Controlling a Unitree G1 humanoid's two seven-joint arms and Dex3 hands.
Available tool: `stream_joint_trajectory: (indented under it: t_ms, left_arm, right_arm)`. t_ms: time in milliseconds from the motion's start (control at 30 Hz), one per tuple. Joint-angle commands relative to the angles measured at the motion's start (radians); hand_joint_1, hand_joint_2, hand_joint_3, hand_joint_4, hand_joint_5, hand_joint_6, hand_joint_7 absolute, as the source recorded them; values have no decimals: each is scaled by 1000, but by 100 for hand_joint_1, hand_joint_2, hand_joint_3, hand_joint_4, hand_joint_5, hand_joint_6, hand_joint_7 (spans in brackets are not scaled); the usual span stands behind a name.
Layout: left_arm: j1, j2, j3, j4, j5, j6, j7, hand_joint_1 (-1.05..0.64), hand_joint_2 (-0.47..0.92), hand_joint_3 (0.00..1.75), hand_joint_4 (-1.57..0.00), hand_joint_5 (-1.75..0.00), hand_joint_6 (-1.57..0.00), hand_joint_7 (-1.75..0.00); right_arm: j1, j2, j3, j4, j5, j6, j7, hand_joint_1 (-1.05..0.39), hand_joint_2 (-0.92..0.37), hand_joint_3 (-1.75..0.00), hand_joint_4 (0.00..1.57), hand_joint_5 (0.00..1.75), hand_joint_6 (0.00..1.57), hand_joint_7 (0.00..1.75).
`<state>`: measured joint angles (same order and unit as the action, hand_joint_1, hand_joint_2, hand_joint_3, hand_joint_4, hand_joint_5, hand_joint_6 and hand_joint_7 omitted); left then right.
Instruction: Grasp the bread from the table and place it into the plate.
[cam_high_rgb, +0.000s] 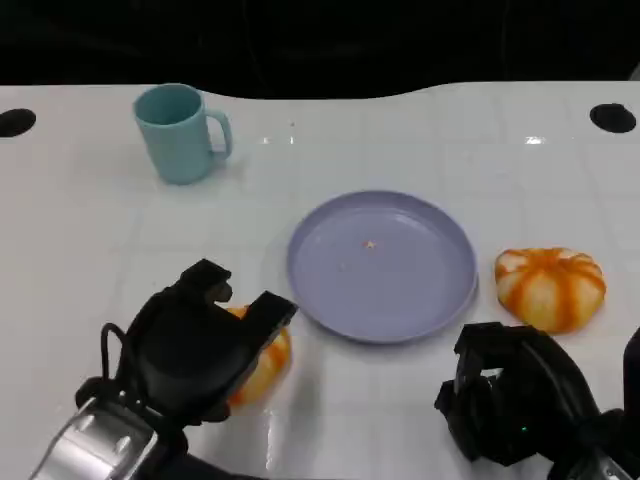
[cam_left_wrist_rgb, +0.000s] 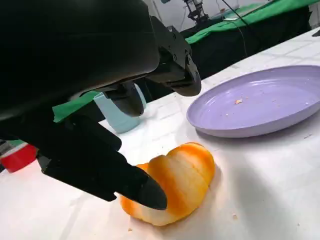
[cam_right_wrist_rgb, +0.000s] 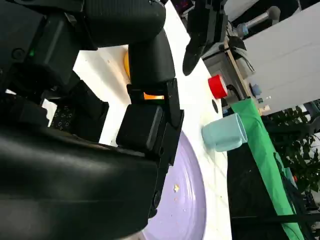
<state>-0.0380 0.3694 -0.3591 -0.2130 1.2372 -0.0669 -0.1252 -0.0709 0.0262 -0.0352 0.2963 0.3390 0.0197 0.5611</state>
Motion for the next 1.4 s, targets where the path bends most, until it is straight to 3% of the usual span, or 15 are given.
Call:
stream_joint_trajectory:
  t_ms: [33,367,700,1200,1400]
  left_arm:
    - [-22,5,-19,39,21,30,40,-34,60,0,-29,-80,-33,-26]
    - [-62,-3,-64,120,39,95,43,-40,60,0,-27,-81,-33,-19]
    - [-105,-60,-106,187,57,228,-20,-40,62,1,-26,-79,-30,-15]
    - [-166,-104,-145,280,10,310,-72,-52,64,0,-20,-80,-26,-10]
    - [-186,-109,-160,324,-11,323,-74,-48,65,0,-22,-79,-28,-10]
  right_arm:
    - [3,-13,-3,1,3,1,2,-105,-1,-151,146,147,157,100]
    - [-1,-11,-6,10,6,-8,10,-105,-1,-150,146,146,157,98]
    - [6,-11,-4,-1,2,-1,3,-105,-1,-150,146,146,157,98]
    - [4,-12,-2,-1,2,-5,7,-105,0,-152,145,147,157,99]
    - [7,-10,-3,-7,6,4,3,-105,-1,-151,145,147,157,99]
